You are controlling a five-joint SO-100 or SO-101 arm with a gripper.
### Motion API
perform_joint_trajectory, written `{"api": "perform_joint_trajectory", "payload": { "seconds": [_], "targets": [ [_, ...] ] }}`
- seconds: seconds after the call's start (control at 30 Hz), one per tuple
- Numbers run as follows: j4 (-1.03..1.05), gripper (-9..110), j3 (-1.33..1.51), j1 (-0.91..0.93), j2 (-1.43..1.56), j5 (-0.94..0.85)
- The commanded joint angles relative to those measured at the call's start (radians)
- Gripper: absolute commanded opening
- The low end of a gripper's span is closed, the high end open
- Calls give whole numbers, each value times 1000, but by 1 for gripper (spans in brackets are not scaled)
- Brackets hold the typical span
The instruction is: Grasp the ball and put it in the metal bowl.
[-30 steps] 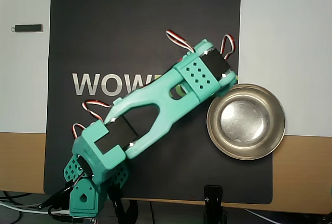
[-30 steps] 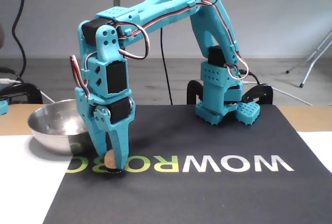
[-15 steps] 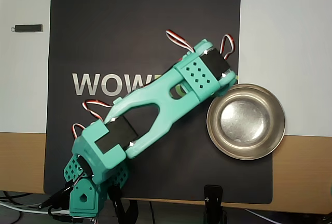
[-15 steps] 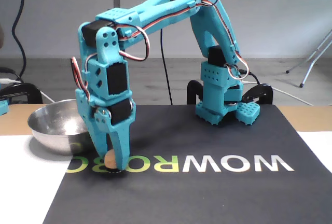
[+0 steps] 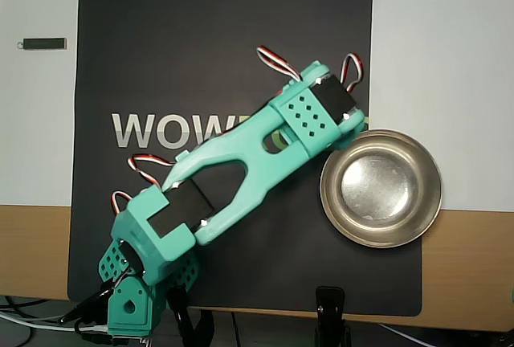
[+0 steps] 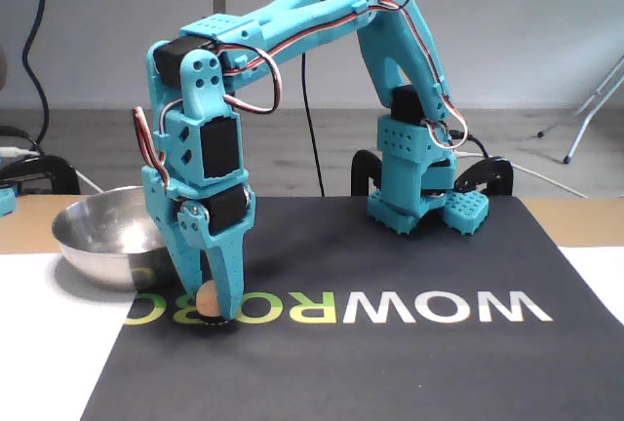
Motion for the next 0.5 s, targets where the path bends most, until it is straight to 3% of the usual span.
{"api": "perform_joint_trajectory", "payload": {
  "seconds": [0.0, 0.07, 0.23, 0.47],
  "targets": [
    [-3, 57, -3, -5, 8, -5],
    [-3, 55, -3, -5, 8, -5],
    [-3, 34, -3, -5, 8, -5],
    [-3, 31, -3, -3, 8, -2]
  ]
}}
